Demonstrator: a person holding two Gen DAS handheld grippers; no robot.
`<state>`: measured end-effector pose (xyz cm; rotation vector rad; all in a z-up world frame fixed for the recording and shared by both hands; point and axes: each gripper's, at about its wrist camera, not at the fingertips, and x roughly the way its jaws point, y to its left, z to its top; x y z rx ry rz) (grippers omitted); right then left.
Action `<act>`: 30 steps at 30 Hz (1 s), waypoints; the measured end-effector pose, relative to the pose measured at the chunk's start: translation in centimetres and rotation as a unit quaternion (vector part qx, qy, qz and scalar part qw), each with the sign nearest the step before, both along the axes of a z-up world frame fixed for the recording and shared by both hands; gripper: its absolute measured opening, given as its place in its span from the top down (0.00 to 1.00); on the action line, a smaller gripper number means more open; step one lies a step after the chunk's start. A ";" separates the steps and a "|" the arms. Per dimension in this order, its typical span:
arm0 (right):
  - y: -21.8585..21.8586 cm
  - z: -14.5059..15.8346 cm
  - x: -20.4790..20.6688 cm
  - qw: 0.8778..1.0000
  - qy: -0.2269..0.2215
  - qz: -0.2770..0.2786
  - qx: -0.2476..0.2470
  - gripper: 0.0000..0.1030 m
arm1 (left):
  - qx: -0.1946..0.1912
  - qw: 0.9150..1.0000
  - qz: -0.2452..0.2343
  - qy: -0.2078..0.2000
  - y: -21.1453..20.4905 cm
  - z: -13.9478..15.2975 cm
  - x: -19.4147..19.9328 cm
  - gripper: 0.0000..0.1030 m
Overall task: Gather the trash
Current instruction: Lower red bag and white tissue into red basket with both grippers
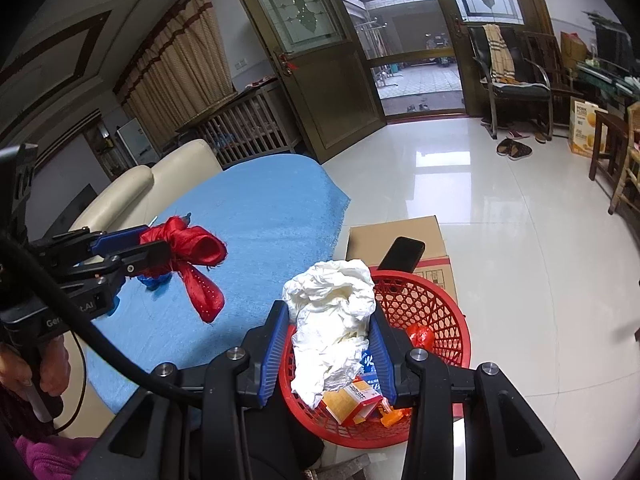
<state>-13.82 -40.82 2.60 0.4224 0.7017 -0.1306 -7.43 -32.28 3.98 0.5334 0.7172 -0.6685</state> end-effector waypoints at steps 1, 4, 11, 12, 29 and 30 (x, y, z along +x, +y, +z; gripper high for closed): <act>-0.1 -0.1 0.0 1.000 0.001 -0.001 0.002 0.59 | 0.000 1.000 0.000 0.001 0.0 0.0 0.1 0.65; -0.1 -0.3 0.0 1.000 0.003 -0.002 0.001 0.59 | 0.000 1.000 -0.001 0.002 -0.2 -0.1 0.0 0.65; 0.0 -0.4 0.0 1.000 0.007 -0.004 0.005 0.59 | 0.002 1.000 -0.006 0.008 -0.7 -0.5 0.1 0.65; 0.0 -0.5 0.0 1.000 0.008 -0.004 0.005 0.59 | 0.003 1.000 -0.007 0.009 -0.7 -0.7 0.2 0.65; -0.8 -1.8 0.2 0.999 0.022 -0.016 0.023 0.57 | 0.012 0.999 -0.019 0.028 -1.9 -2.1 0.2 0.65; -0.8 -1.9 0.1 0.999 0.023 -0.016 0.024 0.57 | 0.013 0.999 -0.020 0.029 -2.0 -2.2 0.2 0.65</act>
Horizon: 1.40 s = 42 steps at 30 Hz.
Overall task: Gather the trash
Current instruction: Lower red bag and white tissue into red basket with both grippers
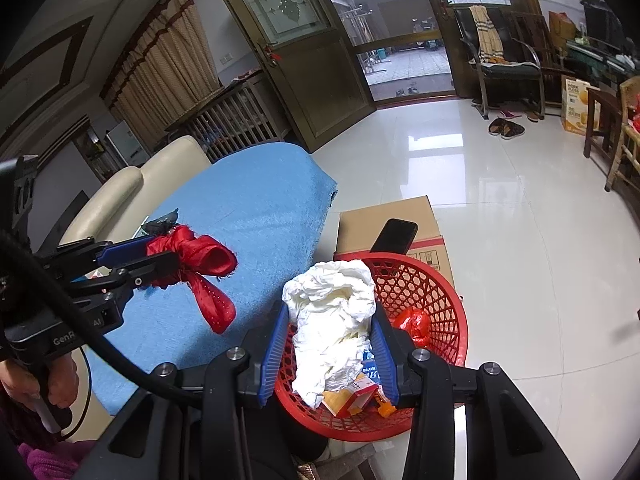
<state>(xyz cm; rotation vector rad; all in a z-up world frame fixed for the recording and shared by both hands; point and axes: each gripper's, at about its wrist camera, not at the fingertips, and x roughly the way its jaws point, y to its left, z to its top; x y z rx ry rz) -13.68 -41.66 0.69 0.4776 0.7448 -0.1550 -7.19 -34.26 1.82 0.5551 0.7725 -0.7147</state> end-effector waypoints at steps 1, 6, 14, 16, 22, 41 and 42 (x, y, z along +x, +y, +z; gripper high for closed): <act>-0.1 -0.1 0.0 1.000 0.001 -0.001 0.001 0.57 | 0.001 1.000 -0.001 0.001 -0.1 -0.1 0.0 0.65; -0.3 -0.6 0.0 1.000 0.005 -0.003 0.008 0.57 | 0.005 1.000 -0.003 0.006 -0.3 -0.6 0.0 0.65; -0.7 -1.2 0.2 1.000 0.012 -0.007 0.018 0.57 | 0.012 1.000 -0.006 0.012 -0.7 -1.5 -0.1 0.65; -0.8 -1.4 0.2 1.000 0.015 -0.009 0.022 0.57 | 0.013 1.000 -0.005 0.016 -0.7 -1.6 -0.1 0.65; -1.0 -1.9 0.3 0.999 0.020 -0.012 0.026 0.57 | 0.015 1.000 -0.008 0.022 -0.8 -2.1 -0.1 0.65; -1.4 -3.0 0.4 0.999 0.031 -0.019 0.040 0.56 | 0.019 0.999 -0.011 0.049 -1.3 -3.5 0.3 0.64; -1.4 -3.1 0.4 0.998 0.032 -0.020 0.042 0.56 | 0.019 0.998 -0.011 0.050 -1.3 -3.5 0.4 0.64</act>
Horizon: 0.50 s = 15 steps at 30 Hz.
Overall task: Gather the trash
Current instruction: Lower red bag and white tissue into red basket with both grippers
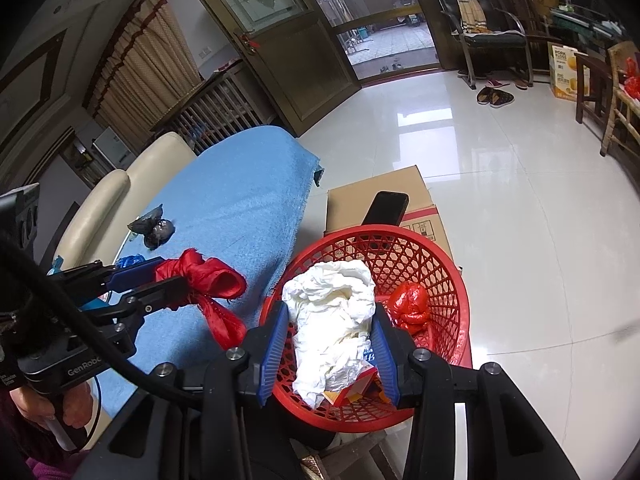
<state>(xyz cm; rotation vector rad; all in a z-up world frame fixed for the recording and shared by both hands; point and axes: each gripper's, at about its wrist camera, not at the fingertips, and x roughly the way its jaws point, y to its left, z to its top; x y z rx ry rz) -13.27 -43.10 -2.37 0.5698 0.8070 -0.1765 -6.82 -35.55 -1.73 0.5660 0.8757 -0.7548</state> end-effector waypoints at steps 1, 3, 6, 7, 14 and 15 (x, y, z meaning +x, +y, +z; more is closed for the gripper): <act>0.0 0.0 0.0 1.000 0.000 -0.001 0.001 0.56 | 0.000 1.000 0.000 0.002 0.0 0.0 0.0 0.64; 0.0 -0.2 0.0 1.000 0.001 -0.002 0.003 0.56 | -0.002 1.000 0.000 0.007 0.0 -0.1 0.1 0.63; -0.2 -0.3 -0.1 1.000 0.002 -0.004 0.006 0.53 | -0.007 1.000 0.000 0.016 0.0 -0.4 0.2 0.63; -0.2 -0.4 -0.1 1.000 0.003 -0.005 0.007 0.53 | -0.010 1.000 -0.002 0.020 0.0 -0.4 0.3 0.63; -0.6 -0.6 -0.2 1.000 0.005 -0.010 0.025 0.43 | -0.021 0.999 -0.017 0.026 -0.3 -0.3 -0.1 0.57; -0.7 -0.6 -0.3 1.000 0.006 -0.012 0.027 0.42 | -0.020 0.999 -0.018 0.024 -0.3 -0.2 -0.2 0.54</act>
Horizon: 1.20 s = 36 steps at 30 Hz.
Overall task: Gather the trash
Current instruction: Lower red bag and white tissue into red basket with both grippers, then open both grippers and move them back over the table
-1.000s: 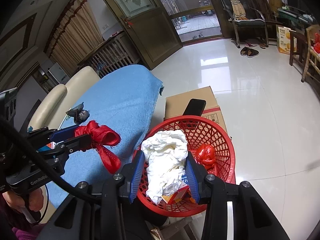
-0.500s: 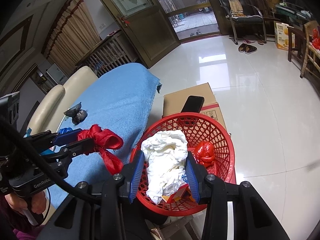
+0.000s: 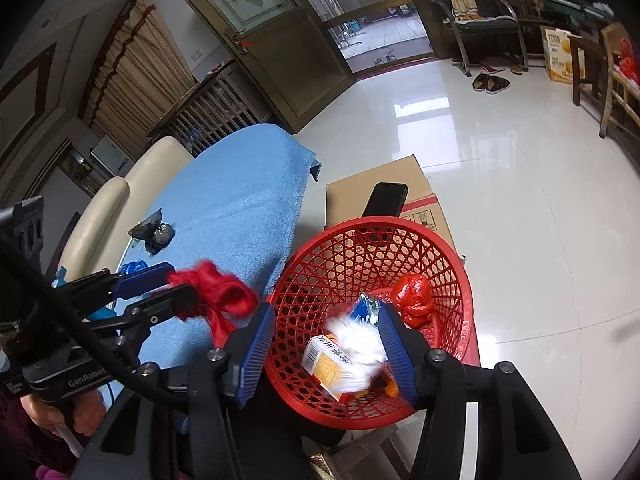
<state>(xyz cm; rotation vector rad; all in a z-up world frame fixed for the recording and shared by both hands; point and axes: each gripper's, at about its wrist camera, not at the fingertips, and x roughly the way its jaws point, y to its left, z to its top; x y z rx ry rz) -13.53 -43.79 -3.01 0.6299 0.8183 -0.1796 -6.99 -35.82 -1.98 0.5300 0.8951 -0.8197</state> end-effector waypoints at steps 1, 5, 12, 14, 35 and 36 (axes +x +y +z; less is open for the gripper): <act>0.0 0.0 -0.1 1.000 0.000 -0.001 0.000 0.42 | 0.000 1.000 -0.001 -0.001 0.0 0.0 -0.1 0.51; -0.2 0.1 -0.1 1.000 -0.001 -0.003 -0.001 0.42 | -0.003 1.000 0.000 -0.010 0.2 0.3 -0.2 0.43; 0.1 0.2 0.1 1.000 -0.001 0.001 -0.004 0.42 | 0.003 1.000 0.019 -0.016 1.6 0.3 0.2 0.42; 0.3 0.1 0.2 1.000 0.001 0.003 -0.001 0.42 | -0.002 0.999 0.031 -0.019 2.5 0.5 0.4 0.42; 8.1 2.2 6.0 0.996 -0.003 0.083 -0.017 0.42 | -0.033 0.987 0.150 -0.050 12.5 1.5 3.4 0.41; 8.6 2.3 6.3 0.996 -0.002 0.088 -0.018 0.42 | -0.034 0.986 0.154 -0.050 12.9 1.4 3.5 0.41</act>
